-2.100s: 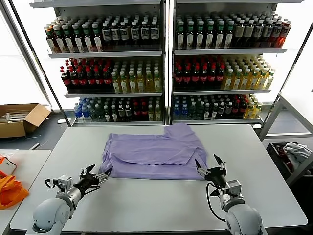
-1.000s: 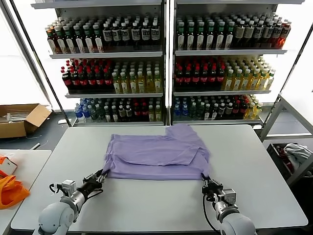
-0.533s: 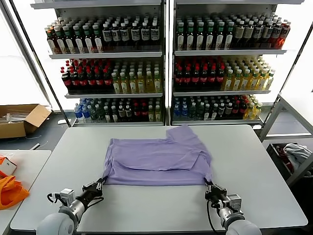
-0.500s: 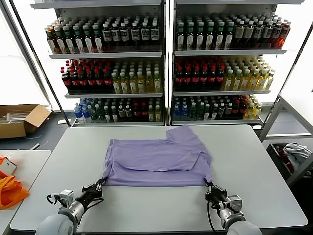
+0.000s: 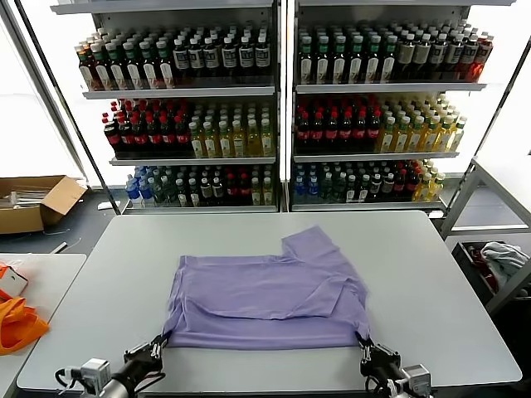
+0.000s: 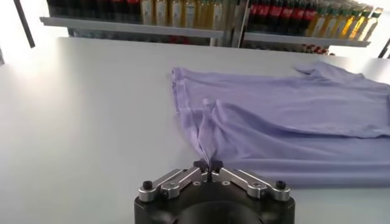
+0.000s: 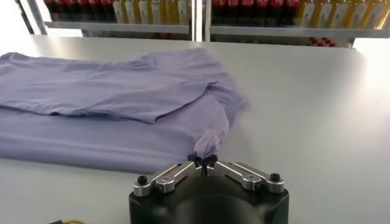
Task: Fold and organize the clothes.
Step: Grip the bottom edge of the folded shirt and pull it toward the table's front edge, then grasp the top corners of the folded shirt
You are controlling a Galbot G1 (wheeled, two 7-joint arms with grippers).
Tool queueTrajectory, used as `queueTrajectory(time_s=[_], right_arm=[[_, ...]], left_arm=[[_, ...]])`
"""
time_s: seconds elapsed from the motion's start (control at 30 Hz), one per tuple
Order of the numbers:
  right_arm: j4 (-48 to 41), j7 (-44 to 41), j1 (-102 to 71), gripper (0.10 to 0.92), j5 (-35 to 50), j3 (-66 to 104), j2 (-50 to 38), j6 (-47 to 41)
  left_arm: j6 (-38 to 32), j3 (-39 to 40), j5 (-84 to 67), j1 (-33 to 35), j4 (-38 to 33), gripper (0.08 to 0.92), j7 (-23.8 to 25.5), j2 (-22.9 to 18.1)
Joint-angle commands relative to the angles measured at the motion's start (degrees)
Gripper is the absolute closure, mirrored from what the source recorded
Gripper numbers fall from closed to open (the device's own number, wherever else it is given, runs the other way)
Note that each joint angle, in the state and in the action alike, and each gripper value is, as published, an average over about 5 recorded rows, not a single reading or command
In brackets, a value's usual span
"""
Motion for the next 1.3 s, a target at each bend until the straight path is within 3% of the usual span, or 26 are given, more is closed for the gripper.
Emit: queueTrajectory(time_s=[0.03, 0.13, 0.4, 0.63, 0.77, 0.97, 1.3], right_arm=[[4.6, -1.8, -4.0, 0.828, -3.4, 2.2, -1.2, 1.8], [4.4, -2.0, -1.9, 0.751, -3.5, 4.4, -0.8, 3.9], [1.5, -7.3, 5.2, 0.526, 3.2, 13.3, -4.7, 8.2], [-5.4, -14.9, 21.7, 0.318, 4.8, 11.1, -7.8, 4.8], [-14.9, -18.4, 34.5, 0.227, 4.8, 4.5, -6.5, 0.5], [-29.0, -22.7, 50.9, 0.203, 4.0, -6.6, -3.8, -1.7], [-44.4, -24.9, 63.9, 0.203, 3.8, -17.5, -0.7, -3.2]], left_arm=[[0.8, -4.9, 1.6, 8.2, -7.4, 0.903, 0.5, -0.7], [0.8, -6.1, 1.5, 7.6, -7.8, 0.863, 0.4, 0.0], [0.9, -9.7, -0.4, 5.8, -8.4, 0.637, 0.4, 4.0], [0.9, -7.5, -3.6, -2.8, -4.1, 0.438, 0.4, 13.4], [1.0, -3.3, -7.5, -8.9, 1.9, 0.317, -0.1, 18.1], [1.4, 2.8, -14.0, -16.1, 9.5, 0.188, -0.9, 23.4], [0.9, 12.9, -18.4, -29.0, 22.6, 0.177, -1.2, 27.6]])
